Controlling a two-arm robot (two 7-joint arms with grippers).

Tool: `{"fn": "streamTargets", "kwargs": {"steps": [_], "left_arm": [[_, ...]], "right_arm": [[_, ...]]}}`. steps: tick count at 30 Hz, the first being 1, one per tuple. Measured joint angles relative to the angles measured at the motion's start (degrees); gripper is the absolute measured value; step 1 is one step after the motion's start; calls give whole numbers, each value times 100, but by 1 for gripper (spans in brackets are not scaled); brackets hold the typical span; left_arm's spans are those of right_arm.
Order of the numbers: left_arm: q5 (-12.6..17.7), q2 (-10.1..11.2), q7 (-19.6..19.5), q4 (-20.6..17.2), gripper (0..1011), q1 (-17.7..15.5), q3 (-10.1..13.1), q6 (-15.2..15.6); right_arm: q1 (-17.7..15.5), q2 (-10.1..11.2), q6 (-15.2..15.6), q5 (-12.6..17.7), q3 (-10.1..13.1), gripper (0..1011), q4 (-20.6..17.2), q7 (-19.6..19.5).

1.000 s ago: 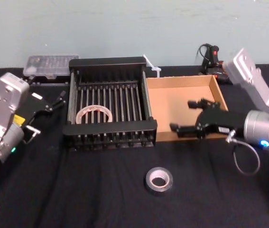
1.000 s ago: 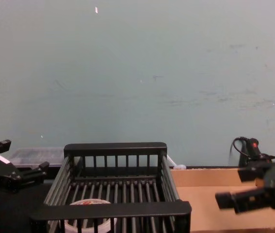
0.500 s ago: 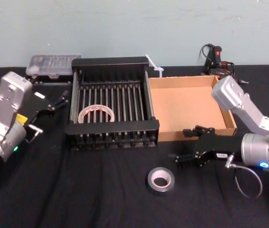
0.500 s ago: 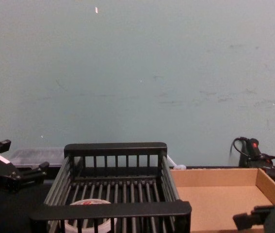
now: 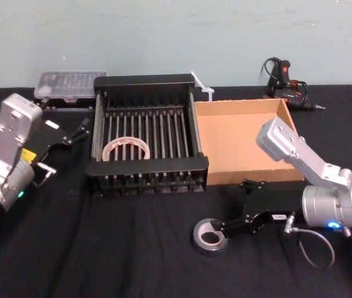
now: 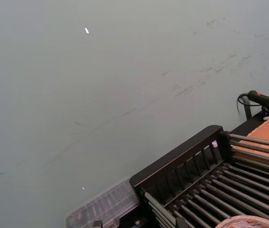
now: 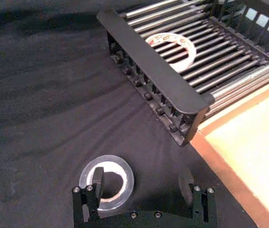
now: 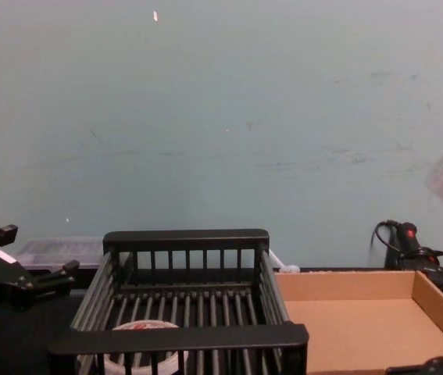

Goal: Pick up the white tape and place it into the black box , Pick up the silver tape and place it into the brown box.

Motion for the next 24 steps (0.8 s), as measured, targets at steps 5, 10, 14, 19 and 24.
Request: {"fn": "streamTargets", "kwargs": {"steps": [5, 10, 14, 19, 24], "left_arm": [[0, 0, 0, 0, 1001, 0, 0, 0], [0, 0, 0, 0, 1001, 0, 0, 0], [0, 0, 0, 0, 1001, 0, 0, 0], [0, 0, 0, 0, 1001, 0, 0, 0], [0, 0, 0, 0, 1001, 0, 0, 0]], "right_arm": [[78, -63, -6, -66, -102, 1002, 91, 7], [151, -147, -3, -148, -196, 1002, 194, 2], [187, -198, 5, -199, -245, 1002, 257, -11], [216, -242, 17, -252, -285, 1002, 315, -13], [238, -281, 22, -307, -313, 1002, 374, -8]]}}
